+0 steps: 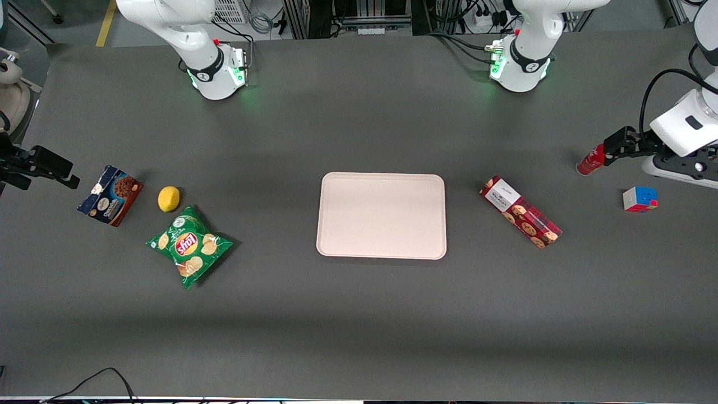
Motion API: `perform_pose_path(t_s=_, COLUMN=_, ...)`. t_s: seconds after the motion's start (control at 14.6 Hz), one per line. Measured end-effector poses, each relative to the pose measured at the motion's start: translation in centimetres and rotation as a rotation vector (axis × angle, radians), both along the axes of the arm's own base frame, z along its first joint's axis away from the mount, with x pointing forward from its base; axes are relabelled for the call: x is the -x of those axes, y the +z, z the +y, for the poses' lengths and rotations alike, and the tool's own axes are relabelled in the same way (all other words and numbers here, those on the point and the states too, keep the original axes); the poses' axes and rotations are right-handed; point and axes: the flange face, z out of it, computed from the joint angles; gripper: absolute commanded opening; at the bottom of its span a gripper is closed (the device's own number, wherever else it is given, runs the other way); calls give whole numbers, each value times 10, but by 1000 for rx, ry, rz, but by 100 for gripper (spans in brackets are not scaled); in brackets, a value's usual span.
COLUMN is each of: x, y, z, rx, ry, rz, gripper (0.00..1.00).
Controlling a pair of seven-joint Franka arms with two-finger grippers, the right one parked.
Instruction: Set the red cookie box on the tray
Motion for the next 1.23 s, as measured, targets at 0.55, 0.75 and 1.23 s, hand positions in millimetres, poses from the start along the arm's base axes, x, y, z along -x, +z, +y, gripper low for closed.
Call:
perform_pose_path(t_s=0.55, x=1, y=-1, z=-3, rx=2, ry=55, rz=10, gripper=100)
perform_pose_path(t_s=0.75, x=3, y=-2, z=-3, rx=6, ry=152, rz=22, gripper=100)
perform_pose_path(t_s=1.23, x=6, y=-4, z=-8, rx=28, ry=270, rz=52, gripper=100)
